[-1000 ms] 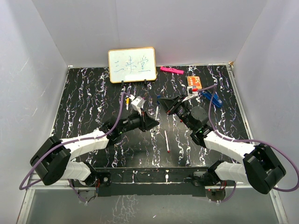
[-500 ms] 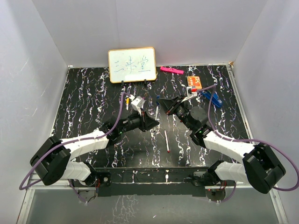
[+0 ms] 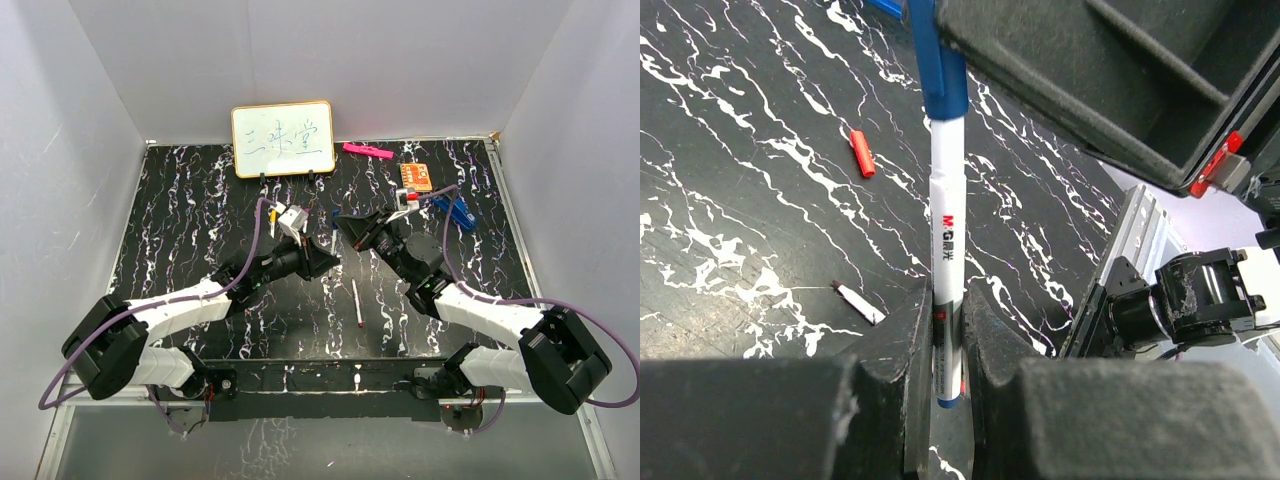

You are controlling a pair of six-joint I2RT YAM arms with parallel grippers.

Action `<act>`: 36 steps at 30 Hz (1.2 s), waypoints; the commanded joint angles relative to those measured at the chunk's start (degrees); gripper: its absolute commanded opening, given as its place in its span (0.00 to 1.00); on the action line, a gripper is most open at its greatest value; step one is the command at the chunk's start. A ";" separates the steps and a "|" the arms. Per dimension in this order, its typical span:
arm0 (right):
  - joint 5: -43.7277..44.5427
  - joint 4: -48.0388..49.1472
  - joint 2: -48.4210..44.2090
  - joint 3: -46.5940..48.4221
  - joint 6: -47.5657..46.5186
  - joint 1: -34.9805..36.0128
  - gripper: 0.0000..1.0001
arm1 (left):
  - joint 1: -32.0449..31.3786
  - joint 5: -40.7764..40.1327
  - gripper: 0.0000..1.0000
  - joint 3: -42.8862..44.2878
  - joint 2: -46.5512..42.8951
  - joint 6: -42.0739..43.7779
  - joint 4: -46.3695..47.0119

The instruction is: Insert the pens into the pen caps

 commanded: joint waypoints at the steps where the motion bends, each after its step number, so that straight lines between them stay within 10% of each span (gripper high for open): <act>1: -0.52 2.43 -0.33 -0.32 -0.37 0.55 0.00 | -0.25 -1.87 0.00 -0.10 -3.51 1.43 3.04; 36: -7.48 -3.53 0.77 -0.30 -3.43 4.40 0.00 | 3.76 -4.81 0.00 7.22 -0.32 -3.76 14.71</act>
